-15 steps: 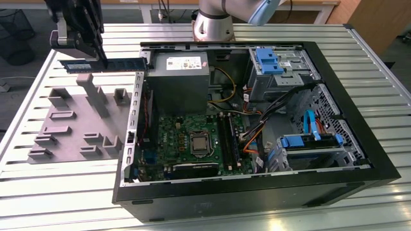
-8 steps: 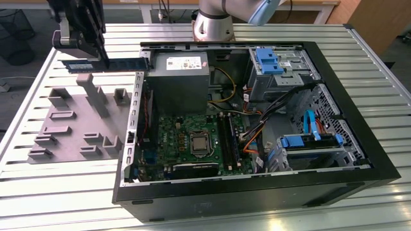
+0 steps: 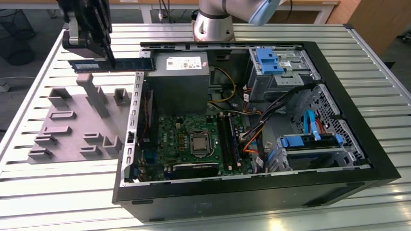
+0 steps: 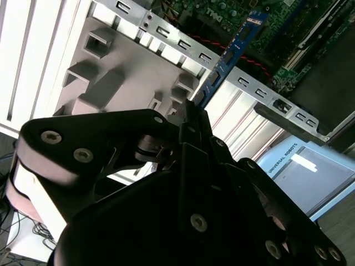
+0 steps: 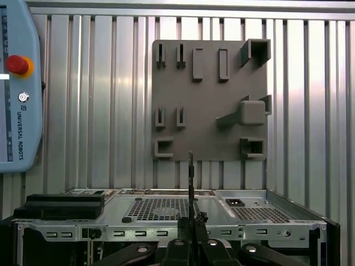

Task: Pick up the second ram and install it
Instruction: 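Pick up the second ram and move it above second insertion slot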

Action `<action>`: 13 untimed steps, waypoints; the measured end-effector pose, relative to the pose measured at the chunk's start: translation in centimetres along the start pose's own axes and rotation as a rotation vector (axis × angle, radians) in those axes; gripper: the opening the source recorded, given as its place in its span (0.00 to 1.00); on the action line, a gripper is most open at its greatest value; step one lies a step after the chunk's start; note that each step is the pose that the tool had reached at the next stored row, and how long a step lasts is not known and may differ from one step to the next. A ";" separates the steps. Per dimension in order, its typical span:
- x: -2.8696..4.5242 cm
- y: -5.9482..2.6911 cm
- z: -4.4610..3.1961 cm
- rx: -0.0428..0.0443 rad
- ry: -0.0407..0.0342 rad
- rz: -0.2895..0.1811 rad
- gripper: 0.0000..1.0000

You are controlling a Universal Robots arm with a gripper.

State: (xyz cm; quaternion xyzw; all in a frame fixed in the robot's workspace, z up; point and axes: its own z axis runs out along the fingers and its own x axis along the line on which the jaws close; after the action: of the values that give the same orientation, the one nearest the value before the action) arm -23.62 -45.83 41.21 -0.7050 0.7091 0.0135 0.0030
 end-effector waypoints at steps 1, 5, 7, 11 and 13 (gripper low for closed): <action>0.00 -0.14 0.00 -0.0001 0.0000 0.000 0.14; 0.00 -0.62 -0.01 0.0000 0.0001 0.000 0.14; 0.00 -0.81 -0.01 -0.0001 0.0000 0.000 0.14; -0.01 -1.15 -0.01 -0.0001 0.0000 0.000 0.14; -0.01 -1.28 -0.01 0.0000 0.0000 0.000 0.14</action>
State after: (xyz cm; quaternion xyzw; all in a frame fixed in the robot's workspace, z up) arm -22.34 -45.83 41.20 -0.7050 0.7091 0.0135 0.0031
